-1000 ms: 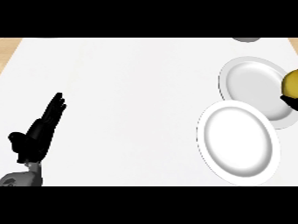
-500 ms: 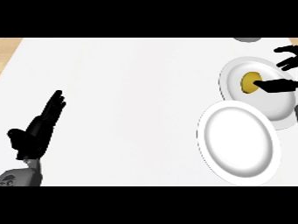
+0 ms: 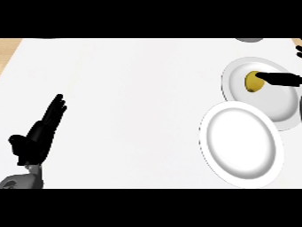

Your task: Pick the lemon from the plate and place it in the plate

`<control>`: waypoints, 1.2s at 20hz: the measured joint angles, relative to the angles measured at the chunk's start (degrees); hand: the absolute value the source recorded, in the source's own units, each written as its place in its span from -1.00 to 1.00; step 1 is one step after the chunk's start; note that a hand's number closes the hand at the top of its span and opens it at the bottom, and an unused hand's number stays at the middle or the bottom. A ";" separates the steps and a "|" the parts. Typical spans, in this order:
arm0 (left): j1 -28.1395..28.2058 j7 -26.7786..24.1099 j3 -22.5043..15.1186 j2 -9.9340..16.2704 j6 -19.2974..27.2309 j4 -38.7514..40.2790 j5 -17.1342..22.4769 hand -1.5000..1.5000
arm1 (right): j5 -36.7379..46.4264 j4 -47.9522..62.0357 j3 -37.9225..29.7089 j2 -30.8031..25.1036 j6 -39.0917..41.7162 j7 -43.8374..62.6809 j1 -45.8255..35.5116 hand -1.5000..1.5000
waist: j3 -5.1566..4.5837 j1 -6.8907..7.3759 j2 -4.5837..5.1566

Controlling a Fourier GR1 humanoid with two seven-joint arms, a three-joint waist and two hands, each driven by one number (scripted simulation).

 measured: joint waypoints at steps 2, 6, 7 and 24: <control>-0.57 0.14 0.42 0.28 -0.08 0.57 0.10 0.00 | -3.78 0.28 -3.14 -0.38 0.66 -2.66 0.77 -1.00 | 0.00 -0.22 0.00; -0.76 0.95 1.00 0.73 -0.50 0.33 0.60 0.00 | -12.22 -0.44 -9.23 -2.71 6.81 -6.54 3.59 -1.00 | -0.01 -0.76 -0.16; -0.78 0.52 1.02 0.70 -0.50 0.73 0.42 0.00 | -13.83 -0.38 -10.32 -3.01 8.06 -7.92 4.88 -1.00 | -0.02 -0.79 -0.17; 0.18 0.02 1.18 0.24 -1.40 -0.29 0.00 0.00 | -21.72 22.33 -17.55 -20.69 31.92 -37.15 17.98 -1.00 | 0.10 0.20 0.15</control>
